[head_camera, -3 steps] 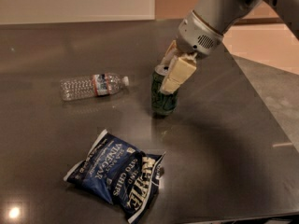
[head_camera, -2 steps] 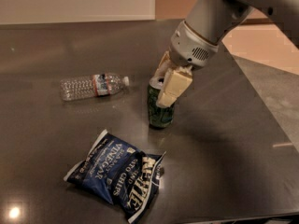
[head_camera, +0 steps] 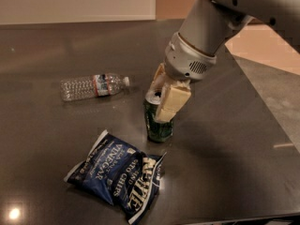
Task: Move green can near blue chip bag
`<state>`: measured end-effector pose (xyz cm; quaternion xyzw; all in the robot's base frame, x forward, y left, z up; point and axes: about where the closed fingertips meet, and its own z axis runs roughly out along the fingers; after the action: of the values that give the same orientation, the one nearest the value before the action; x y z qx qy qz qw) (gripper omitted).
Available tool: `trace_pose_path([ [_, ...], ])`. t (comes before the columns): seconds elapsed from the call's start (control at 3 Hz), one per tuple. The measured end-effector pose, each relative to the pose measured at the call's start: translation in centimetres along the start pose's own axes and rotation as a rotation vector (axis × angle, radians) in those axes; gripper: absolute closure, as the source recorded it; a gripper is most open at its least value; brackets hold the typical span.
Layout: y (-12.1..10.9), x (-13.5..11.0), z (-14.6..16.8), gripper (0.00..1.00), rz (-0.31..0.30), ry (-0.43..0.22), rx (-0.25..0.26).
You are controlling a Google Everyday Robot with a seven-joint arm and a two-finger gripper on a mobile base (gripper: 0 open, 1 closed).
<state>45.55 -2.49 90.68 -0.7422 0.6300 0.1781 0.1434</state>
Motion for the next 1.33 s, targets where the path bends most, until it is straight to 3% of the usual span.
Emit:
trace_pose_path([
  [1.0,1.36,0.35,0.52,0.12,0.023,-0.052,-0.016],
  [1.33,1.31,0.18,0.5,0.0,0.021,-0.052,-0.011],
])
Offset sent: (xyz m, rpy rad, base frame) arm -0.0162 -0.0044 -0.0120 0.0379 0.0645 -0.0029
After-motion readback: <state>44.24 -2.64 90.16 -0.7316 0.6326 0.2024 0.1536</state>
